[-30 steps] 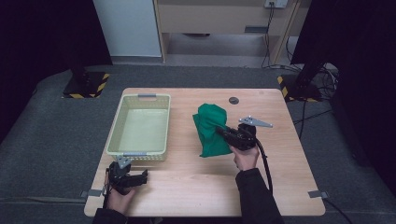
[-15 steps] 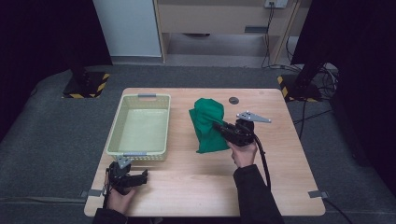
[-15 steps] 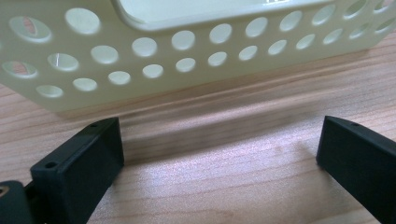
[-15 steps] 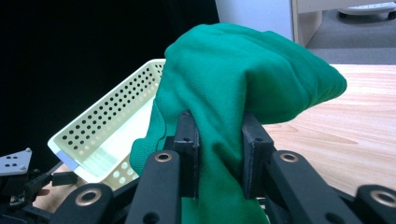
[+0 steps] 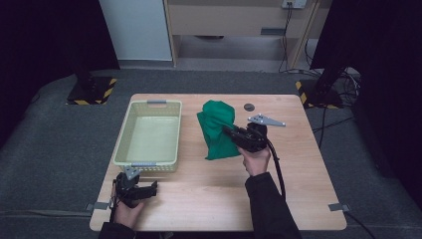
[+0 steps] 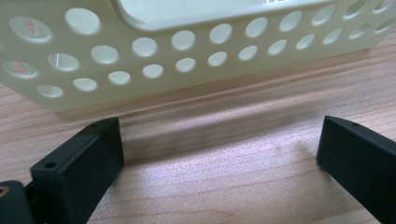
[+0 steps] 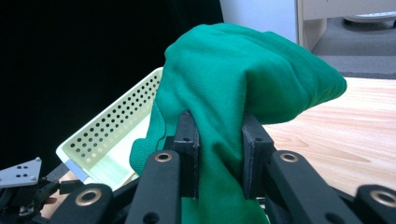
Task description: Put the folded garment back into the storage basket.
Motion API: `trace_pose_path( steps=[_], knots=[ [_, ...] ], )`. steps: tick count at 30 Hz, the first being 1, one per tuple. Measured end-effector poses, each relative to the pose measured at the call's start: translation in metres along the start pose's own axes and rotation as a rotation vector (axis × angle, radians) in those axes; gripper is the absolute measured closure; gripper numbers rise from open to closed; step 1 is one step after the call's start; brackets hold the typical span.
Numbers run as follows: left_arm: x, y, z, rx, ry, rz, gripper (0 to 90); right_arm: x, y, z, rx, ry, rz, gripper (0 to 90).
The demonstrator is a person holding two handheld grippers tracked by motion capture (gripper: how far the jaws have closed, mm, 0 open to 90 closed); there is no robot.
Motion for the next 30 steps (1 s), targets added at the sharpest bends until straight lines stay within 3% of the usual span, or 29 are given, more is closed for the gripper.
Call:
trace_pose_path(
  steps=[30],
  knots=[
    [-0.001,0.0,0.0,-0.001,-0.002,-0.002,0.0,0.024,-0.033,0.025,-0.009,0.008,0.061,73.1]
  ],
)
Point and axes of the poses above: each handheld gripper's, and its own axes: y roughly backward along the jaws, z roughly out of its top, x roughly to its left, the point moved 7 cm from there along -y, roughly forward along the jaws, and after that the axes turned 13 degrees about z, right-handed, at the moved point
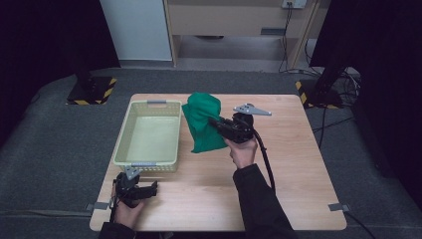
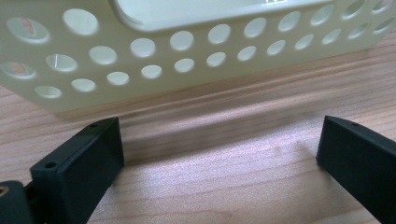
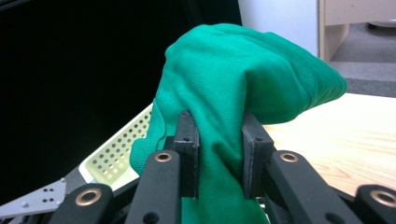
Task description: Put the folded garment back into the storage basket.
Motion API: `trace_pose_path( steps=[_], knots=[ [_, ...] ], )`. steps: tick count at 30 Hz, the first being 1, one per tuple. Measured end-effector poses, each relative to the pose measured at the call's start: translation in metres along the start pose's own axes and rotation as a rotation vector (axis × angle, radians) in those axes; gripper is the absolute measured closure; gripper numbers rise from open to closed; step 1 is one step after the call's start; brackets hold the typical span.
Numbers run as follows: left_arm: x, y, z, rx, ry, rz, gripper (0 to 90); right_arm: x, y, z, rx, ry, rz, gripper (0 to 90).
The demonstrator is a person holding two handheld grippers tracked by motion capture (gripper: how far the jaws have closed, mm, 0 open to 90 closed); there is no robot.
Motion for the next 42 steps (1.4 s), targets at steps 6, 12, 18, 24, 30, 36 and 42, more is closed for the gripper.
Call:
trace_pose_path(
  steps=[6,12,18,24,30,36,42],
  knots=[
    [0.0,0.0,0.0,0.0,-0.001,-0.001,0.0,0.007,-0.009,0.004,0.016,0.009,0.009,73.1],
    [0.0,0.0,0.0,0.0,-0.001,-0.001,0.0,0.013,-0.017,0.009,0.014,0.019,0.018,73.1],
    [0.0,0.0,0.0,-0.001,-0.002,-0.002,0.0,0.018,-0.023,0.012,0.017,0.023,0.026,73.1],
    [0.0,0.0,0.0,-0.001,-0.002,-0.002,0.0,0.02,-0.027,0.015,0.017,0.024,0.03,73.1],
    [0.0,0.0,0.0,0.0,-0.003,-0.002,0.0,0.021,-0.034,0.016,0.021,0.02,0.034,73.1],
    [0.0,0.0,0.0,0.0,-0.003,-0.002,0.0,0.025,-0.043,0.017,0.024,0.014,0.046,73.1],
    [0.0,0.0,0.0,0.0,-0.002,-0.002,0.0,0.028,-0.051,0.016,0.027,0.008,0.056,73.1]
  ],
)
Point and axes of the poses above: each handheld gripper's, and its own axes: y roughly backward along the jaws, z roughly out of its top, x roughly to its left, the point moved 7 cm from there along -y, roughly forward along the jaws, and after that the axes turned 13 degrees about z, right-handed, at the moved point
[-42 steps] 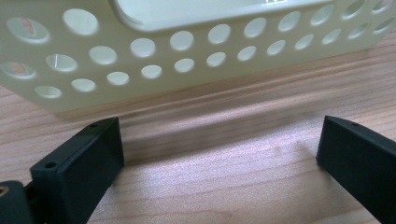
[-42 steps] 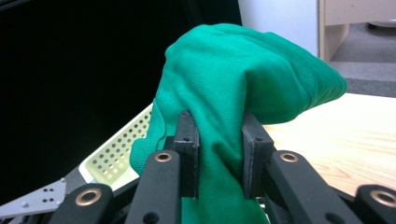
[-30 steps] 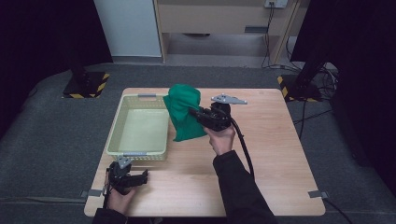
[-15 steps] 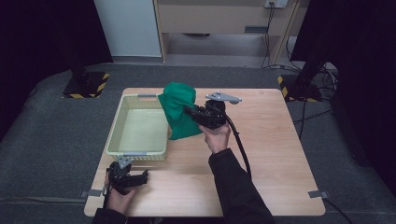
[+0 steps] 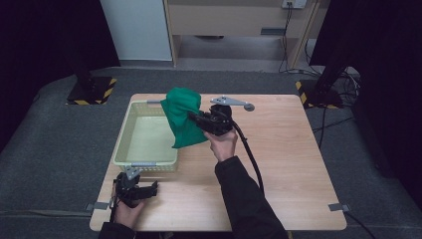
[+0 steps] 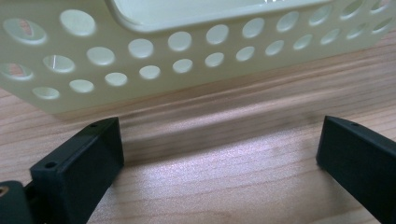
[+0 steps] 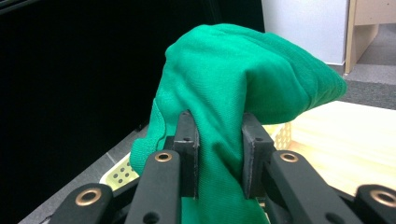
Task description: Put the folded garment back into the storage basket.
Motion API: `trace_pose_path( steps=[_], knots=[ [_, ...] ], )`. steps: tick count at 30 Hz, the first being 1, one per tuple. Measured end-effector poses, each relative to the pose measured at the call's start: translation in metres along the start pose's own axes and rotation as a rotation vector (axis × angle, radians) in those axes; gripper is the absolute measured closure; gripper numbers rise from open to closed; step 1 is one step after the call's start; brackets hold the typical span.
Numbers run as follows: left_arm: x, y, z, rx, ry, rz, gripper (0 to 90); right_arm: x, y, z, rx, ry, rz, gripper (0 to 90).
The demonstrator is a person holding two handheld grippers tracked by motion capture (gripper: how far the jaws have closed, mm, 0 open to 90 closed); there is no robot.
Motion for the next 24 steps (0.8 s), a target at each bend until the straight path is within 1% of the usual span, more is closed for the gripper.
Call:
trace_pose_path(
  steps=[5,14,24],
  knots=[
    [0.0,0.0,0.0,0.0,0.0,0.0,0.0,0.0,-0.006,0.0,-0.004,-0.008,0.006,73.2],
    [0.0,0.0,0.0,0.0,0.0,0.0,0.0,0.001,-0.023,-0.006,0.005,-0.022,0.019,73.1],
    [0.0,0.0,0.0,0.0,0.0,0.0,0.0,0.004,-0.038,-0.008,-0.006,-0.042,0.03,73.1]
  ],
)
Point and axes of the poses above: each handheld gripper's, and its own axes: y roughly backward along the jaws, z roughly out of its top, x roughly to its left, the point moved 7 cm from there along -y, roughly forward along the jaws, and after that the axes turned 13 degrees about z, right-handed, at the moved point
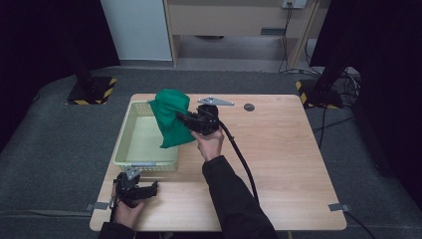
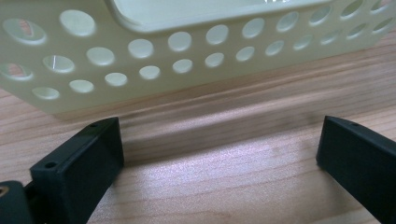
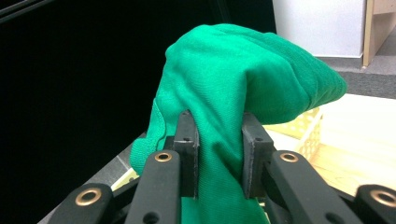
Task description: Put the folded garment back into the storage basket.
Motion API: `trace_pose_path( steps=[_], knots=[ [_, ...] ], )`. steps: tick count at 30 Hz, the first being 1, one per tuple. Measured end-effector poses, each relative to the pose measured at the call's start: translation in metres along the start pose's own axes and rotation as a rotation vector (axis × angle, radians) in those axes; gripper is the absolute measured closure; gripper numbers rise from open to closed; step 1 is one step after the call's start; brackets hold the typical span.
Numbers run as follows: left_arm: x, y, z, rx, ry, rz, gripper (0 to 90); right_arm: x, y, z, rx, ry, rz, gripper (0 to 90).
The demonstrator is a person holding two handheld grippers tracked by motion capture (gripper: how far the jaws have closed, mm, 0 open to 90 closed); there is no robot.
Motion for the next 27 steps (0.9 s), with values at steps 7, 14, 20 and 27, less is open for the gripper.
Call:
trace_pose_path(
  steps=[7,14,20,27],
  knots=[
    [0.0,0.0,0.0,0.0,0.0,0.0,0.0,0.001,-0.008,-0.002,-0.004,-0.006,0.004,73.0],
    [0.0,0.0,0.0,0.0,-0.001,-0.001,0.0,-0.001,-0.014,-0.004,0.001,-0.011,0.0,73.0],
    [0.0,0.0,0.0,0.0,-0.002,-0.001,0.0,0.0,-0.02,-0.006,0.003,-0.014,0.004,73.1],
    [-0.001,0.0,0.0,-0.001,-0.003,-0.002,0.0,0.003,-0.032,-0.012,0.002,-0.027,0.021,73.0]
  ],
)
Point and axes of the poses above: each handheld gripper's, and its own axes: y roughly backward along the jaws, z roughly out of its top, x roughly to its left, the point moved 7 cm from there along -y, roughly forward along the jaws, and after that the axes turned 13 degrees about z, right-handed, at the moved point
